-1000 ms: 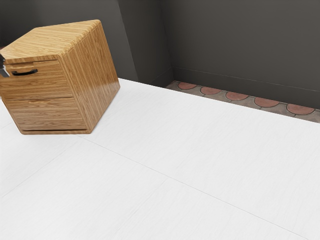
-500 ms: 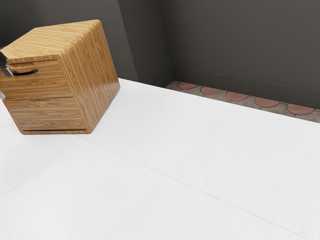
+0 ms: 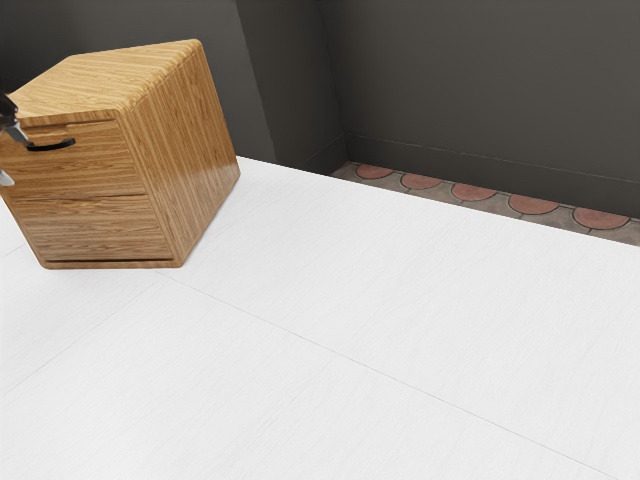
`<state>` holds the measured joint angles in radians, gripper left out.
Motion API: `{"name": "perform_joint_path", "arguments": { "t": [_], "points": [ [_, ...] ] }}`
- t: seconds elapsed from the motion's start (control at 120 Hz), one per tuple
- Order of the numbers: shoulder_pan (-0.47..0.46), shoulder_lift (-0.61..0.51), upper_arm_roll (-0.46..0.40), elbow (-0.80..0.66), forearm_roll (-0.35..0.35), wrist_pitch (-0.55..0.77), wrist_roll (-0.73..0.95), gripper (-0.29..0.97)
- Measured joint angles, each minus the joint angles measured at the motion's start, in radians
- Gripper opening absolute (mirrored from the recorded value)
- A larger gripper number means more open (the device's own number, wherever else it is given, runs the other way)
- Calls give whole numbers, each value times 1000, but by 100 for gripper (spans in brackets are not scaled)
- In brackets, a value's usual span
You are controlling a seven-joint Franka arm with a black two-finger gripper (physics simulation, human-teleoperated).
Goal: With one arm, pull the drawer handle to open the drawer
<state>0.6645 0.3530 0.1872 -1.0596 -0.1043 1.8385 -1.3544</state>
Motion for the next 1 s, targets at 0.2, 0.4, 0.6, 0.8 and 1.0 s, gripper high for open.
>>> {"name": "perform_joint_path", "arguments": {
  "t": [0.2,0.4,0.6,0.8,1.0],
  "points": [
    [19,20,-7,30,0,0,-1,68],
    [44,33,-40,55,1,0,-2,68],
    [54,51,-60,71,3,2,-2,68],
    [79,66,-79,93,3,1,-2,68],
    [122,72,-123,103,3,-1,-2,68]
  ]
}}
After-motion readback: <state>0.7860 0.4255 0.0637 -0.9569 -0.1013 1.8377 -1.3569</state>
